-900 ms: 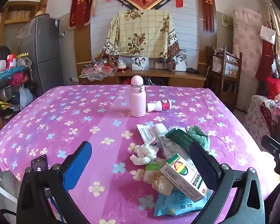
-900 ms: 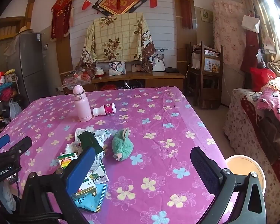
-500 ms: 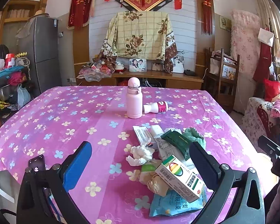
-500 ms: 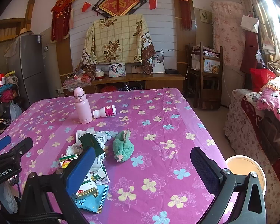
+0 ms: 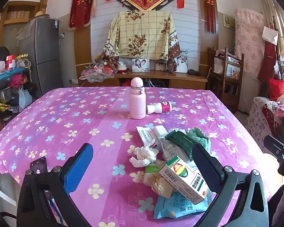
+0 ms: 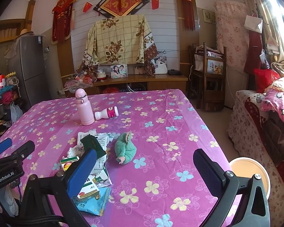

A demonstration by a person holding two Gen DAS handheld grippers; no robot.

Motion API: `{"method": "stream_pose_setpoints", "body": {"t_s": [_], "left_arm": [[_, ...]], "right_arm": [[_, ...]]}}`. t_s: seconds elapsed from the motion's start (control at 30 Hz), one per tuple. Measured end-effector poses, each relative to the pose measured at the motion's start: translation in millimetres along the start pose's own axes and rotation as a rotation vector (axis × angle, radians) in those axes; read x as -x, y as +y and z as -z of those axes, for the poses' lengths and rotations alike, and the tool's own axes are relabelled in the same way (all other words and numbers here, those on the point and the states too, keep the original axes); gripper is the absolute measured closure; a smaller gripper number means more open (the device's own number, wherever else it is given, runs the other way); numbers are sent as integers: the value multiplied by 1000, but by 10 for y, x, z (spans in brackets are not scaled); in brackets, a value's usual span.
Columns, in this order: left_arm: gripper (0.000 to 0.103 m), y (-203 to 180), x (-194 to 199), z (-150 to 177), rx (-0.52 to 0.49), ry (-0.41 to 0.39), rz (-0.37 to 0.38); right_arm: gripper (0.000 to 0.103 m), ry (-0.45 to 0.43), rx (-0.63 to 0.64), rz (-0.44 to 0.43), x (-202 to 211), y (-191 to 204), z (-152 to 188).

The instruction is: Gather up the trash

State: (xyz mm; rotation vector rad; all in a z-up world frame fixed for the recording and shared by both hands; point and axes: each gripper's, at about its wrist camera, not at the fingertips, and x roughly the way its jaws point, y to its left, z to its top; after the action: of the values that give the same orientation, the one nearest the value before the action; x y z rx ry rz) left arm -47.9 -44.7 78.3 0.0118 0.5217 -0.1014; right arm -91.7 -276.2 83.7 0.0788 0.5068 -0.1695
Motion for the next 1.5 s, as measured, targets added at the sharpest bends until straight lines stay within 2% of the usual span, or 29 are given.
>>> {"method": "stream_pose_setpoints", "body": {"t_s": [0.63, 1.07, 1.5], "left_arm": [[0, 17, -33, 20, -6, 7, -9], [0, 16, -46, 15, -10, -16, -8], [0, 69, -125, 68, 9, 29, -16]], "right_arm": [[0, 27, 11, 0, -14, 0, 8], [0, 54, 0, -17, -67, -11, 21], [0, 76, -9, -45, -114, 12, 48]]}}
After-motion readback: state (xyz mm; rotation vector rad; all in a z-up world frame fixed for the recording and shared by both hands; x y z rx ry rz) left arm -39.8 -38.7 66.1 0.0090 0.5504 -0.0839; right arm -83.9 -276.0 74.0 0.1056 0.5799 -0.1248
